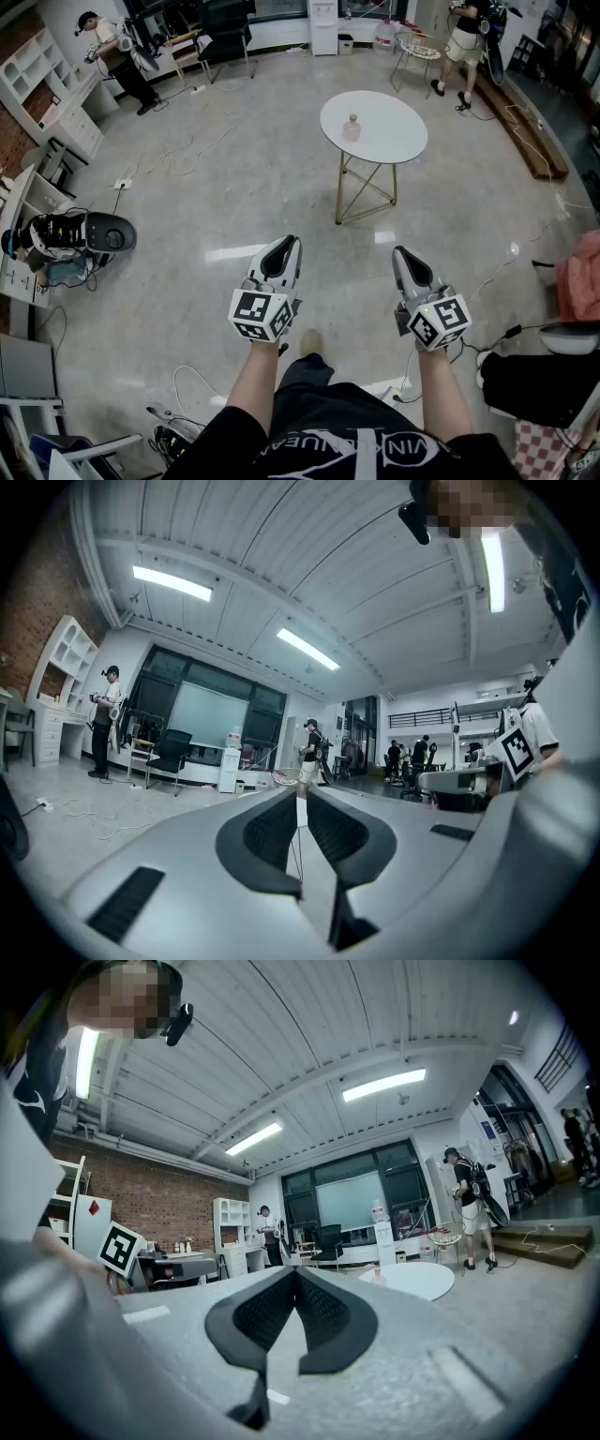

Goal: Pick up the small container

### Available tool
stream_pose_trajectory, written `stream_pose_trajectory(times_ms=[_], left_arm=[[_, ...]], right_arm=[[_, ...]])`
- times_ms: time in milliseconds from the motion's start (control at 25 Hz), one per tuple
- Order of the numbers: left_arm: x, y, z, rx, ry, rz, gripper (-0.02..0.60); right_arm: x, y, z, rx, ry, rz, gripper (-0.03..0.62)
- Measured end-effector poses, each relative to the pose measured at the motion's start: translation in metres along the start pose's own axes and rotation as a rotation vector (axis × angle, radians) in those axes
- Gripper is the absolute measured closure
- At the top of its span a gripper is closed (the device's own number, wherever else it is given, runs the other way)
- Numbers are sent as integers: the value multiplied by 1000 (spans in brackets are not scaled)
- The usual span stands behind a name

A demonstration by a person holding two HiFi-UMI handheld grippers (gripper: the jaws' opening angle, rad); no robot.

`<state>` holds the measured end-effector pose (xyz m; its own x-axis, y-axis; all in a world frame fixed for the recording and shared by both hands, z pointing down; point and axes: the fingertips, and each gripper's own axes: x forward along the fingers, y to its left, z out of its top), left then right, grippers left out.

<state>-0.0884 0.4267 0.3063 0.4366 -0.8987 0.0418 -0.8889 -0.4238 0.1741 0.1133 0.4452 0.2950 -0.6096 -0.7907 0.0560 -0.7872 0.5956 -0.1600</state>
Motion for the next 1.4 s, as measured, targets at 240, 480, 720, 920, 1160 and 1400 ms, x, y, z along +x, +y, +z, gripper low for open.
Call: stream_pose_trajectory(times_ms=[240,480,720,920,1160,1400], left_arm=[[50,33,6,6,1,-15,546],[77,65,-4,-7,27,-38,546],[102,86,-8,-23,37,-53,546],[120,93,-9,-25,46,-75,546],[140,111,-16,-35,55,-88,546],[163,119,-16,-37,54,-106,546]], right_arm=[[54,-22,0,-7,17,-8,588],[89,-32,-14,0,43,-41,588],[111,-45,-17,21,42,-62,589],[125,-63,-17,44,34,-99,588],[146,-76,-22,58,36,-121,589],[162,-91,-22,61,33,-129,588]])
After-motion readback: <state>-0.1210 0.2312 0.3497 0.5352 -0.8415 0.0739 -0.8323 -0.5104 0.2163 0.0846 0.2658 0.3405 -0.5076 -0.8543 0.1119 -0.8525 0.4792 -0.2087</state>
